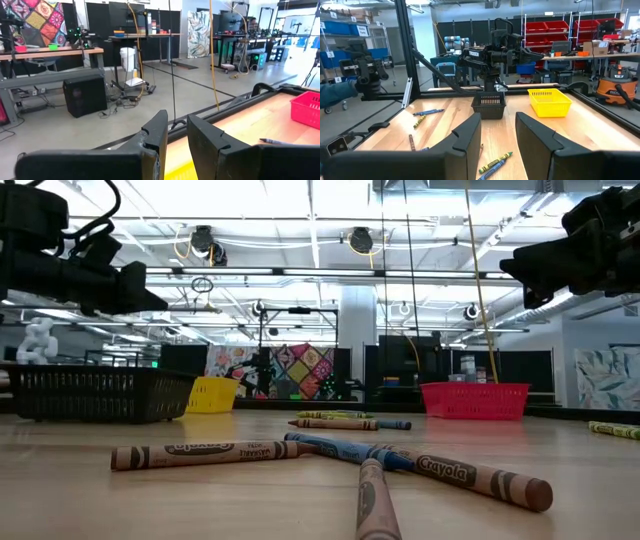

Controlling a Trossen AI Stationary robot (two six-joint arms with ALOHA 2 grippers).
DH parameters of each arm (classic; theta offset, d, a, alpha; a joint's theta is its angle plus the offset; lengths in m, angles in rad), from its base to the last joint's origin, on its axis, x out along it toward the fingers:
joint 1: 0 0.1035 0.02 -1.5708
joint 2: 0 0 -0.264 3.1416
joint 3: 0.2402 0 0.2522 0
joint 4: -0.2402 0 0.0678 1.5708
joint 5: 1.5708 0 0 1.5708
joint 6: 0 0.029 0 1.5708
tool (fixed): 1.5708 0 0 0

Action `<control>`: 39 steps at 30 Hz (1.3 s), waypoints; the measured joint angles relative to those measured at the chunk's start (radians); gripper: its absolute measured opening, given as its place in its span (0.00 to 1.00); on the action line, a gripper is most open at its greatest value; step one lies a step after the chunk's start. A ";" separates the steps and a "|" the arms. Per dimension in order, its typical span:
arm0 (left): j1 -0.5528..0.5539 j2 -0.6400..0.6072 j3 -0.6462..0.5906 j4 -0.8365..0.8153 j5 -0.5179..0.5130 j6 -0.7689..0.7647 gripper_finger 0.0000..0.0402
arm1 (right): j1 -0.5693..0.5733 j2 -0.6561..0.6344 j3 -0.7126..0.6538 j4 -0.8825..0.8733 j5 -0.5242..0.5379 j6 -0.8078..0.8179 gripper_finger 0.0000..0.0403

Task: Sort crayons
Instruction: Put the blue crayon into the red bin

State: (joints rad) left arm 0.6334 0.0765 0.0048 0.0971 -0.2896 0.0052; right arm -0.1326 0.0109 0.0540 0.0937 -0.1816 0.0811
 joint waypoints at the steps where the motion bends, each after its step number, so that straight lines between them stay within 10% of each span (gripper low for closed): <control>1: 0.000 0.000 0.000 0.000 0.005 0.000 0.20 | 0.000 0.000 0.000 0.000 0.000 0.000 0.27; 31: 0.000 0.009 0.000 0.020 0.094 -0.108 0.20 | 0.000 0.000 0.000 0.005 0.004 0.010 0.27; 39: 0.000 0.018 0.006 0.012 0.128 -0.210 0.20 | 0.000 0.000 0.000 0.008 0.218 -0.007 0.27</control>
State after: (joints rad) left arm 0.6331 0.0948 0.0112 0.1092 -0.1612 -0.2051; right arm -0.1326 0.0105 0.0536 0.1013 0.0364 0.0741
